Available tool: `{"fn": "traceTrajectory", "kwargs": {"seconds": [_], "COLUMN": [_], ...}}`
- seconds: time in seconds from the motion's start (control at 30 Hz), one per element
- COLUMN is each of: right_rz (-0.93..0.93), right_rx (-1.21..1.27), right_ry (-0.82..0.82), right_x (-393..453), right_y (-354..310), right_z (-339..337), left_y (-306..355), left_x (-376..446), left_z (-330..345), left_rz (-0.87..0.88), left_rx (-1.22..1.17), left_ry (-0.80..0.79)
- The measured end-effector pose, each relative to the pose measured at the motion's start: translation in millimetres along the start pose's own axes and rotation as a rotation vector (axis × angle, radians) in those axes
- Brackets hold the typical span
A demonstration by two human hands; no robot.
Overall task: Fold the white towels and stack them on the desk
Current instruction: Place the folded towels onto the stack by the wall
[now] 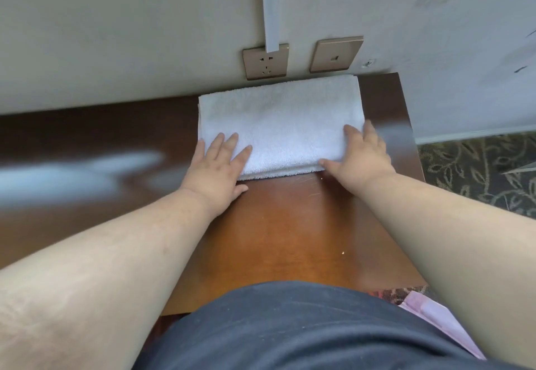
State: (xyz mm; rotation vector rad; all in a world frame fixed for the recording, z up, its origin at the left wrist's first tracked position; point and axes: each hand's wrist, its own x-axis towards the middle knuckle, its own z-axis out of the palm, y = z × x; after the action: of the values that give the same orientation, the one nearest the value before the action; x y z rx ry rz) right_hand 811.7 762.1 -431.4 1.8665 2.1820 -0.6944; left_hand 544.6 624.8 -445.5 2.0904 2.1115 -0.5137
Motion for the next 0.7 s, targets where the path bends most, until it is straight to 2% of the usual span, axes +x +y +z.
{"fn": "traceTrajectory", "kwargs": {"seconds": [0.07,0.13,0.27,0.43,0.5,0.63,0.7], "right_rz": [-0.244,-0.406,-0.42,-0.463,-0.471,-0.421,-0.385], "right_rx": [-0.289,-0.418,-0.424,-0.437,-0.431,-0.343,-0.32], "right_ry": [0.068,0.039,0.034,0.082,0.096,0.106,0.089], "right_x": [-3,-3,1,12,18,26,31], "right_y": [0,1,1,-11,-21,-35,-34], "right_z": [3,7,13,2,-4,-20,-28], "left_y": [0,4,12,-7,-15,-29,-34], "left_x": [4,10,23,34,34,41,45], "left_z": [-3,-10,-23,-35,-40,-47,-46], "left_rz": [0.073,0.073,0.015,-0.042,-0.037,0.002,0.099], "left_rx": [0.012,0.01,0.049,-0.277,-0.328,-0.218,-0.115], "left_ry": [0.033,0.011,-0.005,0.055,0.097,0.101,0.069]}}
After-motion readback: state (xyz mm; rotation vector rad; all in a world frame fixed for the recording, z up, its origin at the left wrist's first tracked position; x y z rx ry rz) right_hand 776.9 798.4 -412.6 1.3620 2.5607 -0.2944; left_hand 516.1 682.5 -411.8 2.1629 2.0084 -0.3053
